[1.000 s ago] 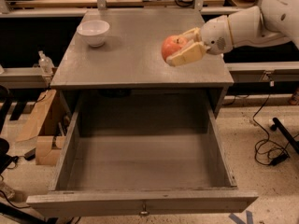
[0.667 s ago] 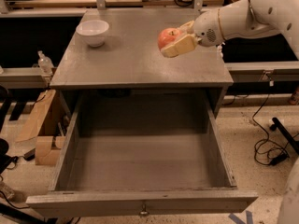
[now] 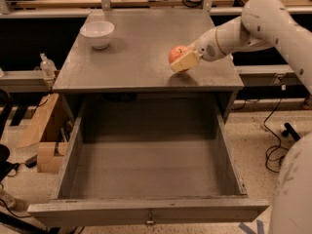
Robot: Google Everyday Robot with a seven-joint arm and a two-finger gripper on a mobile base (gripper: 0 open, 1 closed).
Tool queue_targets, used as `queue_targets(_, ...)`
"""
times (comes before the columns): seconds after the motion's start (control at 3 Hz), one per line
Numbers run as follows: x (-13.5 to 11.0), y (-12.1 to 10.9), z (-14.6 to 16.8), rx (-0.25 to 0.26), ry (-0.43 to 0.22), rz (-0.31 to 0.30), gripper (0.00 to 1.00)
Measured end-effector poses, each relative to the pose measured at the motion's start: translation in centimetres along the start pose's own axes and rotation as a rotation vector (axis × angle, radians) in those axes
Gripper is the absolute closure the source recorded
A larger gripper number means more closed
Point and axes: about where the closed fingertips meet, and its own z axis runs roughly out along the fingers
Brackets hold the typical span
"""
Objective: Pick apple from top drawer and place on counter
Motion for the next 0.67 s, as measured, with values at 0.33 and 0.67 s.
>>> queue_targets(0.33,3.87,-0.81,0.98,0.03,0.04,0.066,1.0)
queue_targets(0.67,3.2,-0.86,0.46,0.03,0.041,0.066,0.83)
